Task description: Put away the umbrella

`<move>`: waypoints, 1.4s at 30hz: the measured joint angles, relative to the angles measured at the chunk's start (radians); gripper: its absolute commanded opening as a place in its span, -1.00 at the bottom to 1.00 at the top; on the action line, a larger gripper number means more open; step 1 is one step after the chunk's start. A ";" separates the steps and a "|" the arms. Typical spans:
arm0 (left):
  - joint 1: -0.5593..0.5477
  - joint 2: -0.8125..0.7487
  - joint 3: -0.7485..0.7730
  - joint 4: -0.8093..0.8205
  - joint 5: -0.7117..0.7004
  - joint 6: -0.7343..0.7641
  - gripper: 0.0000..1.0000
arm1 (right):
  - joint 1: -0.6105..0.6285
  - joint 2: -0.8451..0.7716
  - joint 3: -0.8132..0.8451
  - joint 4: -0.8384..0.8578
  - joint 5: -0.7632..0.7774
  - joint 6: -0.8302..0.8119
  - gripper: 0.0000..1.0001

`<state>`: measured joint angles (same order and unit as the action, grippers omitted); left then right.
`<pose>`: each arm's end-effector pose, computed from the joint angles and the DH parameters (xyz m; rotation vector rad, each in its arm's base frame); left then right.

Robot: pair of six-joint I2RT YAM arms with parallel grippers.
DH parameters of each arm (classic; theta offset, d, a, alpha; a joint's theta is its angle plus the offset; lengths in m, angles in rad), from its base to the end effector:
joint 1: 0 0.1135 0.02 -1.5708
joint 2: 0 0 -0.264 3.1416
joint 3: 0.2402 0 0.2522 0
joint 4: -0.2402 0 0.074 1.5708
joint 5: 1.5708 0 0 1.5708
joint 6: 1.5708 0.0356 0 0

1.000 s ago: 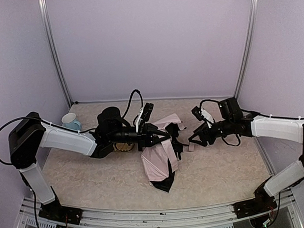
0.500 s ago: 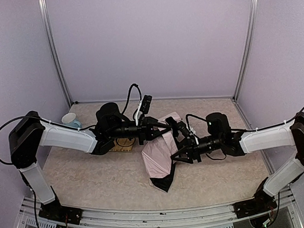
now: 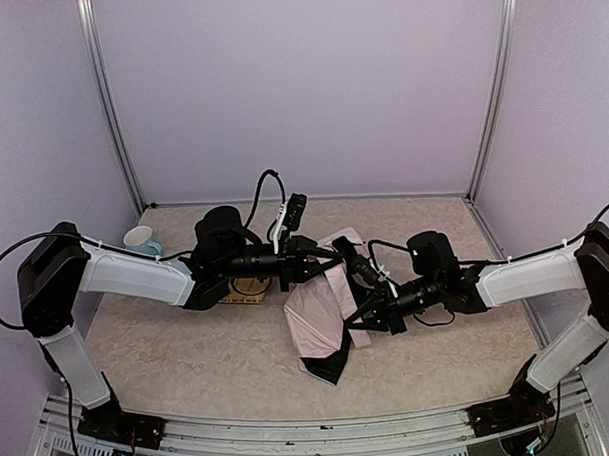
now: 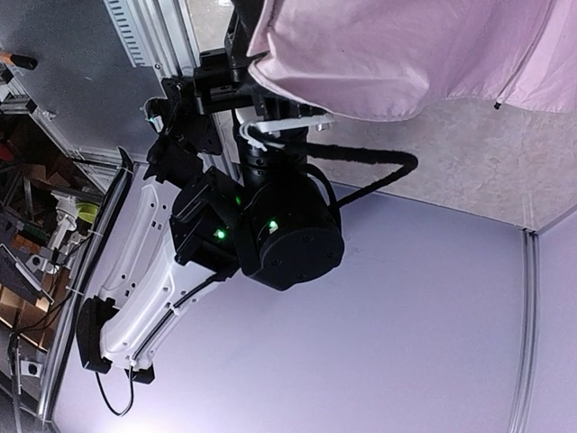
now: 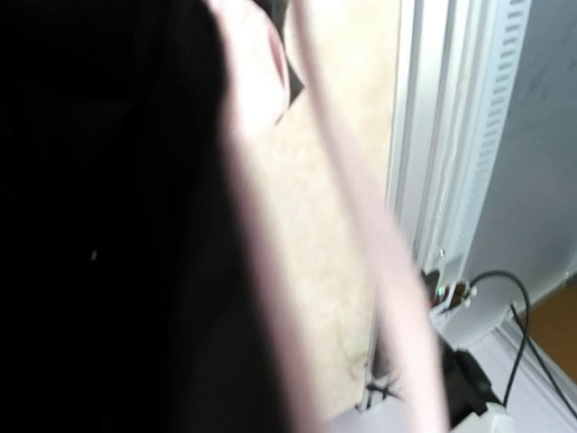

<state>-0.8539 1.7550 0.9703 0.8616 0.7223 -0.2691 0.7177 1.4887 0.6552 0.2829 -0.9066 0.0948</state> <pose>0.2349 -0.3053 0.2501 1.0653 1.3181 -1.4041 0.1994 0.2113 0.1854 -1.2074 1.8528 1.4265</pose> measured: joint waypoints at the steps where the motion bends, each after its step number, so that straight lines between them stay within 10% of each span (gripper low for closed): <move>1: 0.000 0.000 0.000 -0.005 -0.002 0.006 -1.00 | 0.000 0.006 0.000 -0.006 -0.002 -0.001 -1.00; 3: 0.000 0.000 0.000 -0.025 -0.005 0.020 -0.86 | 0.000 0.018 0.000 -0.020 -0.009 0.000 -1.00; 7: 0.005 -0.002 0.019 -0.131 -0.004 0.107 0.32 | -0.004 0.014 0.003 -0.068 -0.024 -0.008 -1.00; 16: 0.022 -0.262 0.010 -0.731 -0.139 0.657 0.98 | -0.148 -0.111 0.160 -0.259 -0.158 -0.080 -1.00; 21: 0.039 -0.382 -0.108 -0.703 -0.321 0.828 0.98 | -0.175 -0.134 0.374 -0.369 -0.208 -0.127 -1.00; 31: 0.101 0.079 0.061 -0.622 -0.393 0.951 0.90 | -0.181 -0.114 0.717 -0.413 -0.256 -0.067 -1.00; 42: 0.083 0.394 0.315 -0.395 -0.413 0.724 -0.90 | -0.185 -0.038 0.811 -0.424 -0.200 0.020 -1.00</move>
<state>-0.7712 2.1494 1.2850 0.4664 0.3092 0.4553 0.5327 1.4509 1.4662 -0.1413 -1.1069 0.1146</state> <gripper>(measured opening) 0.213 0.005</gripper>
